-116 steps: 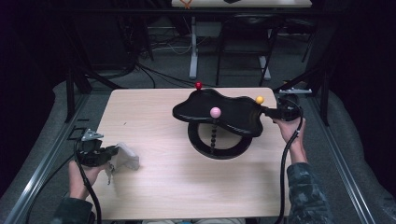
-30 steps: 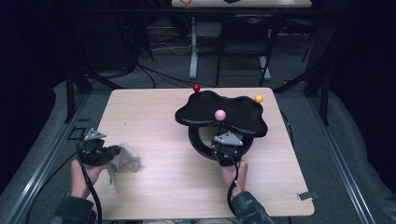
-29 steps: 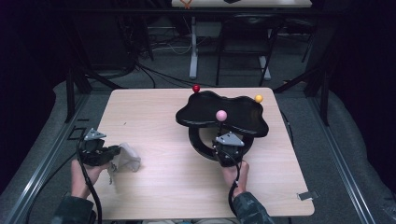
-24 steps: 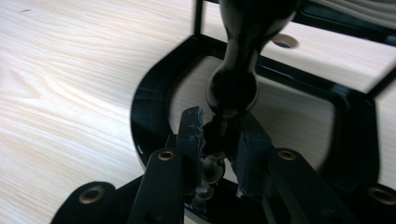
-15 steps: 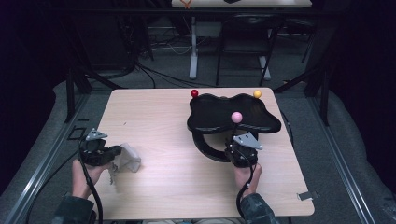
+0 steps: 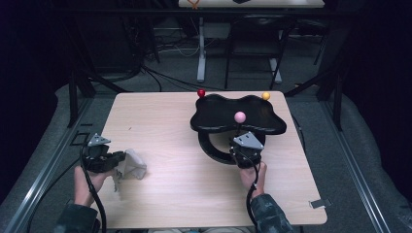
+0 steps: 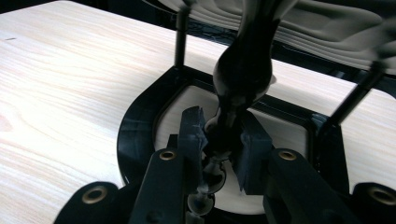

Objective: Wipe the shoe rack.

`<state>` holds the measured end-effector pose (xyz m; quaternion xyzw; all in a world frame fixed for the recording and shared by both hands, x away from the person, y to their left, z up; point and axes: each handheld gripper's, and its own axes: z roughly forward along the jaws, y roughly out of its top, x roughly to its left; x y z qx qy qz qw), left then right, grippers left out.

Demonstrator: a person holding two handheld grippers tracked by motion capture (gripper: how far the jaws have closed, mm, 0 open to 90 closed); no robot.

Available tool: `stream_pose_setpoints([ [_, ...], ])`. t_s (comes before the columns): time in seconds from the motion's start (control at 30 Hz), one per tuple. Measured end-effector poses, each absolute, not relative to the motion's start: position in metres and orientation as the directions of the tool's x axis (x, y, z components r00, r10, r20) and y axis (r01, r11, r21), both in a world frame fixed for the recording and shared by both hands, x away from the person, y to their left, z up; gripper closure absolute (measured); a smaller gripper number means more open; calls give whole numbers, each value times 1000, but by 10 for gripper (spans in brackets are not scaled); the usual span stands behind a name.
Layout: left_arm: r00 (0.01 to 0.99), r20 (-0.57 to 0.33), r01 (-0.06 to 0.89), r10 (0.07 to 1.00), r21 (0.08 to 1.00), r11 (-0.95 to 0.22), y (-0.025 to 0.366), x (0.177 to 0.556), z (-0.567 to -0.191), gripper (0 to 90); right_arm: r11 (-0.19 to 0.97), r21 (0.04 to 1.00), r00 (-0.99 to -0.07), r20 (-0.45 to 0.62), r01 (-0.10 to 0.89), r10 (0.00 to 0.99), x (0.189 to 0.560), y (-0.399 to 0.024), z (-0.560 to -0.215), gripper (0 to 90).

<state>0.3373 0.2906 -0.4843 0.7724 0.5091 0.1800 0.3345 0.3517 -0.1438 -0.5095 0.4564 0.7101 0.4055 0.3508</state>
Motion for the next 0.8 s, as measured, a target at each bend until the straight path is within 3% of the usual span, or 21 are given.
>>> stream_pose_setpoints([
  [0.8, 411, -61, 664, 910, 704, -253, 292, 337, -484, 806, 364, 895, -540, -179, 257, 822, 331, -90, -511, 747],
])
